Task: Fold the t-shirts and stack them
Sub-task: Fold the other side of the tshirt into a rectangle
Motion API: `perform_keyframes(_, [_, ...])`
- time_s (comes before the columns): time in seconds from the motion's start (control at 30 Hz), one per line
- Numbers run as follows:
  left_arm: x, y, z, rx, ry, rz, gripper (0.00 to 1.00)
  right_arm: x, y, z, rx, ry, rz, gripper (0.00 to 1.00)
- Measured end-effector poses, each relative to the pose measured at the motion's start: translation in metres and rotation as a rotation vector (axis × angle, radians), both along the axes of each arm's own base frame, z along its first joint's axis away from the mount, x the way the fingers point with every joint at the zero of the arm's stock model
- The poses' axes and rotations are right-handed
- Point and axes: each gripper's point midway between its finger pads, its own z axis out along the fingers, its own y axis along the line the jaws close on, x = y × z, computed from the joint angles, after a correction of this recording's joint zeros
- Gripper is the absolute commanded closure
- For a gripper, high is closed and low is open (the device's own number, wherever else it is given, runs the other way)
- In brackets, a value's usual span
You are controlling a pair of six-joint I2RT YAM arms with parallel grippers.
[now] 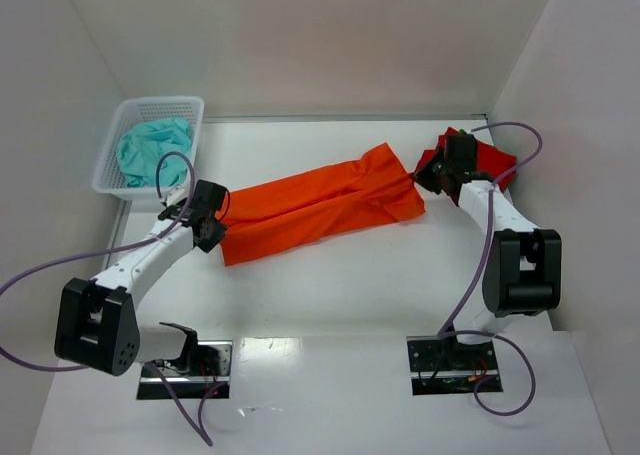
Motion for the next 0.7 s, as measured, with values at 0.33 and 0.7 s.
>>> perform_keyframes(0.33, [-0.001, -0.005, 0.025, -0.028, -0.082, -0.052, 1.00, -0.024, -0.011, 0.046, -0.076, -0.085, -0.013, 1.00])
perform_keyframes(0.7, [-0.028, -0.006, 0.021, -0.068, -0.096, -0.074, 1.00, -0.068, -0.019, -0.009, -0.109, 0.093, -0.036, 1.00])
